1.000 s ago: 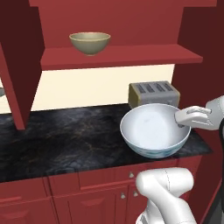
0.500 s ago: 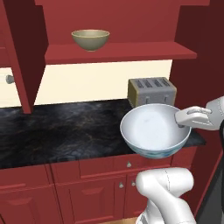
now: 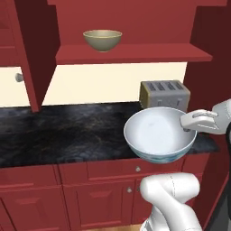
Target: Move the bowls from the cabinet to the plates on the dining table.
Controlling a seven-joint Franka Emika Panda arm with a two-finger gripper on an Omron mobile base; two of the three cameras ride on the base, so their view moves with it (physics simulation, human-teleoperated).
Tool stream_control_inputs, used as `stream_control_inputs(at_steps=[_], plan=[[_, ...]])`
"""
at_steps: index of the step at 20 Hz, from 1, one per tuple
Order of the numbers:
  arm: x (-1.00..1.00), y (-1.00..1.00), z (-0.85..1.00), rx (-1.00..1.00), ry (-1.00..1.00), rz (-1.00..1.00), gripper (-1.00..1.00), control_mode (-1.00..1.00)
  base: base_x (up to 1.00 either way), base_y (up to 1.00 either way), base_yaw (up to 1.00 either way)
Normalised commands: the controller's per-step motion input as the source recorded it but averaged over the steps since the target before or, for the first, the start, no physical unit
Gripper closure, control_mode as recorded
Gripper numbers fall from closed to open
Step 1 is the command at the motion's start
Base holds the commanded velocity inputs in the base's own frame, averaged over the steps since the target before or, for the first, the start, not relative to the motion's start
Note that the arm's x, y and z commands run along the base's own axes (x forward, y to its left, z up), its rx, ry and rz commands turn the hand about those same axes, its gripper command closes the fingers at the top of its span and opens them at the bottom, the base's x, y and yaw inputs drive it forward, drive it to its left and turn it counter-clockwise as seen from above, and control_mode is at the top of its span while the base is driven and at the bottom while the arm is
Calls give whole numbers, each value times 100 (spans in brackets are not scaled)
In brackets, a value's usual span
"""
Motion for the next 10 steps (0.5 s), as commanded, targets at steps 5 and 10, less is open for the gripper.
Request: stream_control_inputs(at_steps=[5,10], plan=[[0,0,0,0,0,0,100,100,-1,0,25],[0,0,0,0,0,0,100,100,-2,0,27]])
